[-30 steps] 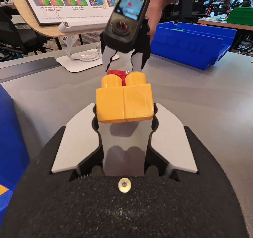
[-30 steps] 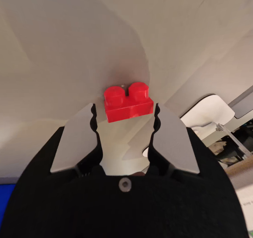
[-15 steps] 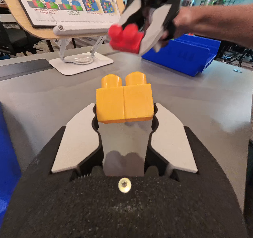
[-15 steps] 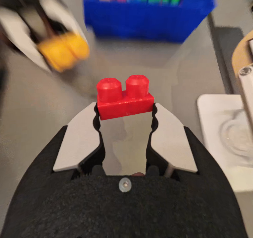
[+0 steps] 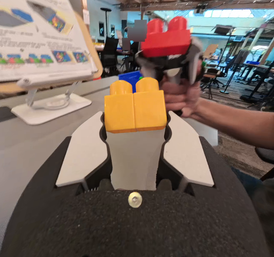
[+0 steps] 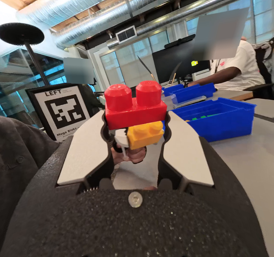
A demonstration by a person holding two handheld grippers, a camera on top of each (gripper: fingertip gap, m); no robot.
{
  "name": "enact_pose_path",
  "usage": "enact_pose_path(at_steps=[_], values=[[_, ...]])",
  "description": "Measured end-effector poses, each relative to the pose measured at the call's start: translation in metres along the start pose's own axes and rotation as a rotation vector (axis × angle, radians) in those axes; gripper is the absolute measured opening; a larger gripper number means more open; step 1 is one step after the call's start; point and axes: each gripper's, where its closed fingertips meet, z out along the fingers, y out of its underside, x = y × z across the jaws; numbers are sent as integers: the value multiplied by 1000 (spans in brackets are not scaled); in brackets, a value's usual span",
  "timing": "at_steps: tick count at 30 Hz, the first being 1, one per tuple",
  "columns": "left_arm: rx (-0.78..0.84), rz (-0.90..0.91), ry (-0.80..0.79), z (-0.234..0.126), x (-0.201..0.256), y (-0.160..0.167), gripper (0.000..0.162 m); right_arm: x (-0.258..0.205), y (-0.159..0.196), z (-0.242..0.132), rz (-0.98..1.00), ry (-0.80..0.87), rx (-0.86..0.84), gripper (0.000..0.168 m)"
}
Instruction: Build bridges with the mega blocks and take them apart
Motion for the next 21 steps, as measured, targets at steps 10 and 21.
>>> enact_pose_path(at_steps=[10,21], values=[[98,95,39,45,42,-57,76,-19,-24,22,63,-159,99,74],[132,117,46,53,54,-64,76,-22,-23,9,103,-194,135,74]])
